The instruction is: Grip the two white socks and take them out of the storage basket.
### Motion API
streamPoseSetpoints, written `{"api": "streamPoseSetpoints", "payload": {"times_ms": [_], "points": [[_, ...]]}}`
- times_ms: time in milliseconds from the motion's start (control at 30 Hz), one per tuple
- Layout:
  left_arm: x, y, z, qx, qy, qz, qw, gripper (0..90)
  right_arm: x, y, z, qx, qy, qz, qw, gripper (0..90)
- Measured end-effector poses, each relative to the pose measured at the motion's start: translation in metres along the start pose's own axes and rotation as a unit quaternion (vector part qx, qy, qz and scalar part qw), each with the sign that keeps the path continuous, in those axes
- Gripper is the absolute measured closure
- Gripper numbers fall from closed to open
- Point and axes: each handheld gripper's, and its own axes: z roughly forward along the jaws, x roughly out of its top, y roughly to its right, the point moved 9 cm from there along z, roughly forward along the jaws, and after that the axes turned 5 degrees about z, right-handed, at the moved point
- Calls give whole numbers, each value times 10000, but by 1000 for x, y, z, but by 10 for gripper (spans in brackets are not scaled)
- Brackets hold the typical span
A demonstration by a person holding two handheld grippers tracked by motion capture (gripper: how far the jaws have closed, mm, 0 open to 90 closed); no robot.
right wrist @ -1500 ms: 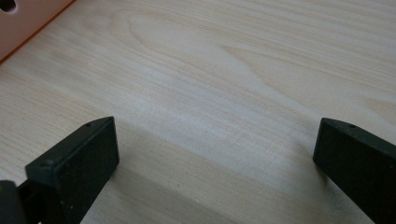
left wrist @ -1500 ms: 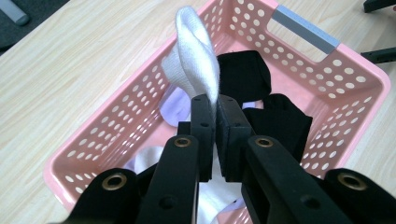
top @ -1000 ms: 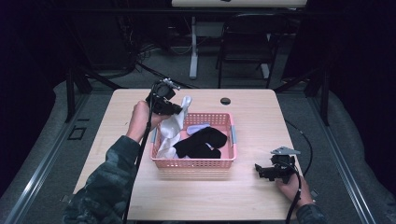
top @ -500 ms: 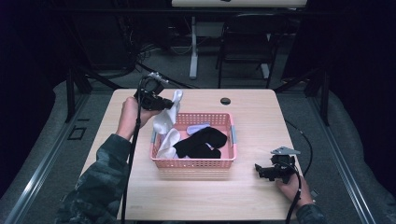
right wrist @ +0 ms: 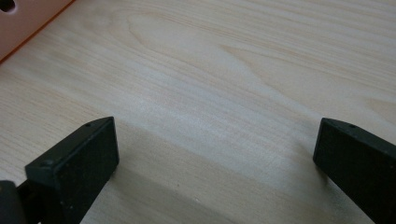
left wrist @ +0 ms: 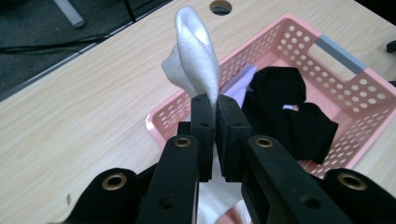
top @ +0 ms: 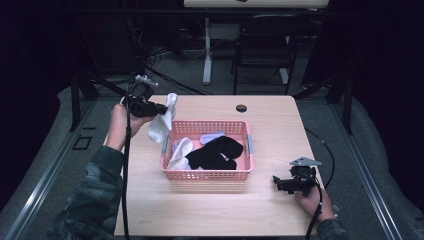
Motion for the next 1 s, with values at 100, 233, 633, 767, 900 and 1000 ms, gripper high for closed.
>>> {"api": "streamPoseSetpoints", "payload": {"times_ms": [100, 233, 633, 767, 900, 1000], "points": [[-11, -10, -4, 65, -50, -94, 9999, 864, 0, 0, 0, 1, 0, 4, 10000, 0], [-19, -18, -7, 100, -64, -227, 9997, 864, 0, 0, 0, 2, -3, 7, 10000, 0], [-59, -50, -18, 303, -181, -675, 9971, 865, 0, 0, 0, -16, -7, 6, 10000, 0], [-73, -57, -16, 321, -264, -801, 9959, 864, 0, 0, 0, -1, -11, 1, 10000, 0], [-86, -63, -14, 373, -322, -914, 9946, 866, 0, 1, 0, -24, -22, -5, 10000, 0], [-101, -68, -7, 382, -458, -992, 9933, 866, 0, 1, 0, -17, -21, -3, 10000, 0]]}}
